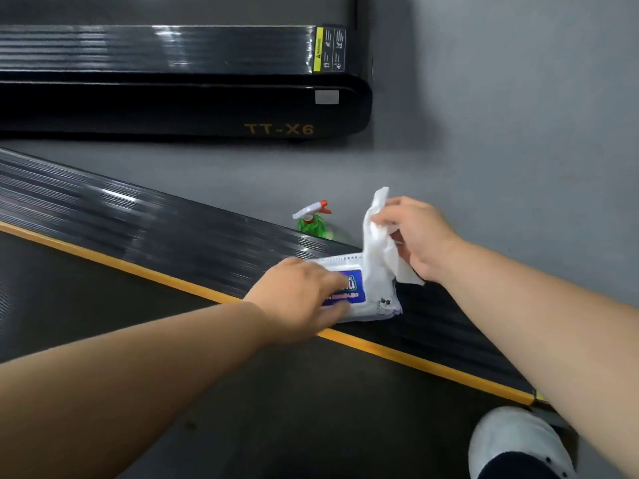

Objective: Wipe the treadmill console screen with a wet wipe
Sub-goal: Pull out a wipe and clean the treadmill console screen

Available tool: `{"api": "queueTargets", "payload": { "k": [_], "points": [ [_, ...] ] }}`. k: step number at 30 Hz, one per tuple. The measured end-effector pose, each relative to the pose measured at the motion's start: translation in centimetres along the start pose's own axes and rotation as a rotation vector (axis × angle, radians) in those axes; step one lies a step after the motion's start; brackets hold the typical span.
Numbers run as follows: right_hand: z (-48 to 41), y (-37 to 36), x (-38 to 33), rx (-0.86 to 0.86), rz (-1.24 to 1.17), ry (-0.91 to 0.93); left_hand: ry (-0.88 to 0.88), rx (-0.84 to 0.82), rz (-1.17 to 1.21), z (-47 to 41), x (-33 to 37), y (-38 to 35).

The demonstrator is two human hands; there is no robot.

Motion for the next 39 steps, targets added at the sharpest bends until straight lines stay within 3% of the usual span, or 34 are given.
{"api": "queueTargets", "payload": {
  "k": [3, 5, 10, 15, 20, 25, 31, 33, 39],
  "points": [
    [0.5, -2.1, -2.2, -0.129, -0.033, 0.031, 0.405, 0.12, 0.609, -2.0, -1.2, 3.2],
    [1.1, -3.2, -4.7, -0.162, -0.025, 0.065, 0.521, 0.249, 0.837, -3.1, -1.9, 5.9],
    [5.8, -5.3, -12.1, -0.241, -0.015, 0.081, 0.782, 0.546, 0.936, -1.8, -3.0, 14.6],
    [15.0, -6.2, -19.7, -0.374, 0.107, 0.065, 0.85, 0.575, 1.053, 1.1, 1.0, 26.2],
    [25.4, -7.7, -31.8, -0.462, 0.201, 0.119, 0.817, 0.612, 1.23, 4.9, 6.9, 41.8],
    [37.3, -11.4, -45.9, -0.669, 0.346, 0.194, 0.817, 0.719, 1.128, 10.2, 11.5, 57.9],
    [53.7, -18.3, -60.3, -0.932, 0.582, 0.409, 0.747, 0.97, 1.327, 17.0, 16.5, 75.8],
    [58.7, -21.0, -63.5, -0.963, 0.656, 0.513, 0.751, 1.059, 1.237, 20.1, 17.4, 81.0],
    [68.8, -31.5, -68.2, -0.99, 0.668, 0.71, 0.99, 1.445, 0.864, 33.5, 16.2, 90.9]
  ]
}}
Point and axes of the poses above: each hand's wrist, its own z-axis away from the middle knuckle, its own y-axis out of the back of the hand, x = y × z, the point moved 4 cm from there along -z, towards the middle knuckle, and after that the axes turned 5 degrees about -y, right-handed, at the moved point
